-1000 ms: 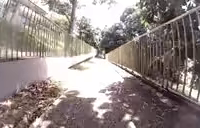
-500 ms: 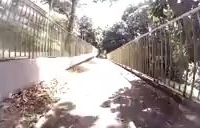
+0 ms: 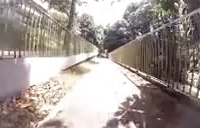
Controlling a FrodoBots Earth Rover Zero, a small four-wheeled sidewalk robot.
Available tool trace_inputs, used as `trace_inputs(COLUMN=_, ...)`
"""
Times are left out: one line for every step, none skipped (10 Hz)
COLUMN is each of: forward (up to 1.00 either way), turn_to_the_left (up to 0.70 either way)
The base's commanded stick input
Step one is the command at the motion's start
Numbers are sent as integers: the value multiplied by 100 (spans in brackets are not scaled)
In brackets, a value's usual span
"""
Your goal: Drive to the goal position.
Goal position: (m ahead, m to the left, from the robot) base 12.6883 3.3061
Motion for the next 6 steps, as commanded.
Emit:
trace_inputs(forward=100, turn_to_the_left=0)
trace_inputs(forward=99, turn_to_the_left=0)
trace_inputs(forward=81, turn_to_the_left=0)
trace_inputs(forward=63, turn_to_the_left=0)
trace_inputs(forward=45, turn_to_the_left=0)
trace_inputs(forward=0, turn_to_the_left=0)
